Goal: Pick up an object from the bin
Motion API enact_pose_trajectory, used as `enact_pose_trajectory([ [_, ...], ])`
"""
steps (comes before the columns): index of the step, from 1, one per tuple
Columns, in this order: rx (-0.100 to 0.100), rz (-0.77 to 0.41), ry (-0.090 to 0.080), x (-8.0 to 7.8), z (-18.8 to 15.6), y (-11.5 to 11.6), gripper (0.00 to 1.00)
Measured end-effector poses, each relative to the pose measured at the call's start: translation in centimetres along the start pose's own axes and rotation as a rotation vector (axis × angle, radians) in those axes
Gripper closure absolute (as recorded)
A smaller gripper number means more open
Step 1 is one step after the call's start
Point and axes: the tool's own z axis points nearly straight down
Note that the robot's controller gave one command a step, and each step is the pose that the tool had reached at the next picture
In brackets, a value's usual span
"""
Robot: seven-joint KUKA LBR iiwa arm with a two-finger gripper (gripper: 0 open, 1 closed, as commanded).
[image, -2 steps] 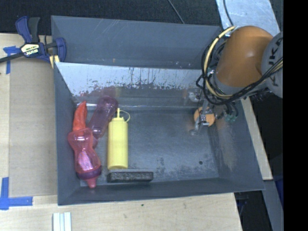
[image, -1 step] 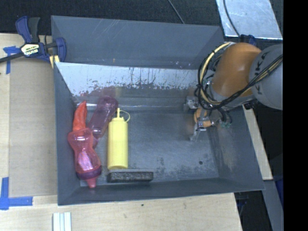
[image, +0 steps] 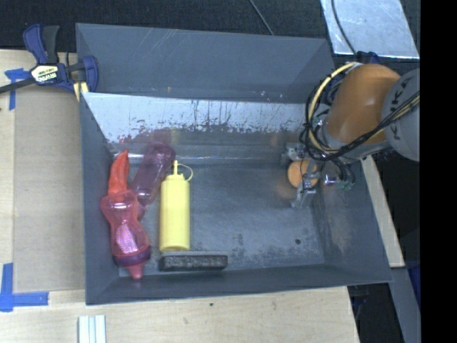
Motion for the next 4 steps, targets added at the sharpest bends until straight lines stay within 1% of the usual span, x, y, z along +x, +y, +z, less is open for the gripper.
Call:
enact_pose_trajectory([
  [1, 0.002, -0.349, -0.003, -1.4, -3.1, -3.8, 0.0],
  [2, -0.001, -0.221, -0.001, -1.2, 0.1, -3.1, 0.0],
  [3, -0.003, -0.086, -0.003, -1.1, 0.1, -3.6, 1.0],
  [4, -0.003, -0.086, -0.003, -1.1, 0.0, -3.6, 1.0],
])
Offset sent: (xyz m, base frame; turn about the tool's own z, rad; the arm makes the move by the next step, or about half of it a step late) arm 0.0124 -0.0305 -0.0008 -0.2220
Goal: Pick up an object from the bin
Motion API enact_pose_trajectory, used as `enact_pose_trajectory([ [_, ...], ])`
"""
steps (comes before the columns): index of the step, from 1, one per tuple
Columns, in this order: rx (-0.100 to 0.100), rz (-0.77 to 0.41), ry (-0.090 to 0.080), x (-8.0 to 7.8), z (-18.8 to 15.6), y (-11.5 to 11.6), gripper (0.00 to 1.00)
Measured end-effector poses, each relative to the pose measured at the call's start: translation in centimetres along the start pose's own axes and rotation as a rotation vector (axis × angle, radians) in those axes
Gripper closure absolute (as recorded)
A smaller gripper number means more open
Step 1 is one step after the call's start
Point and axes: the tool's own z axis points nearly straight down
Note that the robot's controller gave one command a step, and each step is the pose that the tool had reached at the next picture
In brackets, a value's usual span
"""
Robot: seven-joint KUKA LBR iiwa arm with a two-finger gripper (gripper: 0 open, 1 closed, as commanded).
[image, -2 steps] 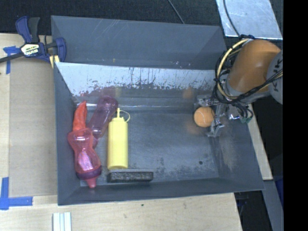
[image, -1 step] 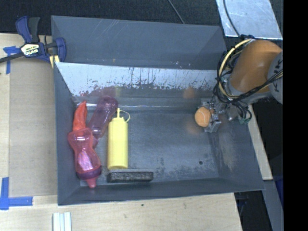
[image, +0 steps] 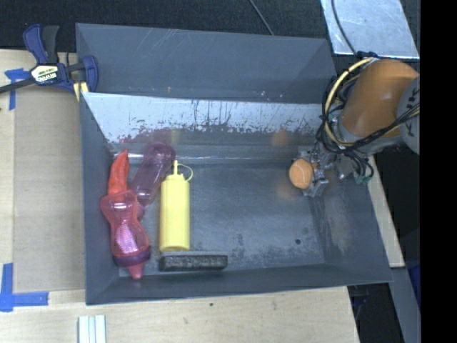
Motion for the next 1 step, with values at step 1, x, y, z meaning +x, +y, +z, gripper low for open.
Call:
enact_pose_trajectory([
  [1, -0.002, 0.0, 0.006, 0.19, -2.37, 0.04, 1.0],
])
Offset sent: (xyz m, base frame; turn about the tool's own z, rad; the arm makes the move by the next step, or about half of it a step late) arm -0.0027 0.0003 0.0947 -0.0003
